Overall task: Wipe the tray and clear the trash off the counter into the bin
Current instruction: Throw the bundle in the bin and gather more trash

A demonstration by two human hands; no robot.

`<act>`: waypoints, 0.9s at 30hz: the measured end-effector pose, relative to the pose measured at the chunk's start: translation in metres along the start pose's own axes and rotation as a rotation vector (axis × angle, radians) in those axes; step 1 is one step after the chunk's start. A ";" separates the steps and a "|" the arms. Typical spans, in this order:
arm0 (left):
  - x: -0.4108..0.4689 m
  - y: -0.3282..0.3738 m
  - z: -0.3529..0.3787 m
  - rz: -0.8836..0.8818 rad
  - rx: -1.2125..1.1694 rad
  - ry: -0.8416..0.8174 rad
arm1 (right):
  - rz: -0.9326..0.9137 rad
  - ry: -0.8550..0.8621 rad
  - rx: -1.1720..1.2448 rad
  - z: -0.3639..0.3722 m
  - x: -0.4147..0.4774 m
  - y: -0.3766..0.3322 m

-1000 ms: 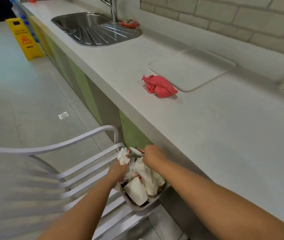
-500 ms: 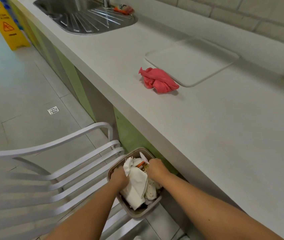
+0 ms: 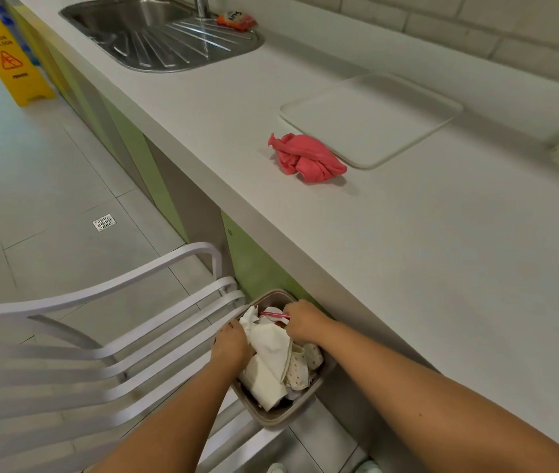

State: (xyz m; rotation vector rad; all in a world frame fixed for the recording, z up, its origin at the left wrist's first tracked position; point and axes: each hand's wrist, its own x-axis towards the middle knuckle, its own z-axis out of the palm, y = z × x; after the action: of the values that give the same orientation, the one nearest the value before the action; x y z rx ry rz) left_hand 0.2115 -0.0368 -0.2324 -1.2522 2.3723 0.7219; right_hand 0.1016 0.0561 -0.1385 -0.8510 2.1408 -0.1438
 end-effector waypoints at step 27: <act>-0.108 0.194 -0.166 0.602 0.025 -0.054 | 0.047 0.375 -0.130 -0.143 -0.125 0.038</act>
State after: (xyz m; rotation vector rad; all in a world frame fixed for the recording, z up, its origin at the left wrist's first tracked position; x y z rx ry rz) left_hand 0.0950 0.0278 0.0102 -0.4821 2.7147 0.8714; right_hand 0.0333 0.1368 0.0240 -0.9032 2.5414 -0.1508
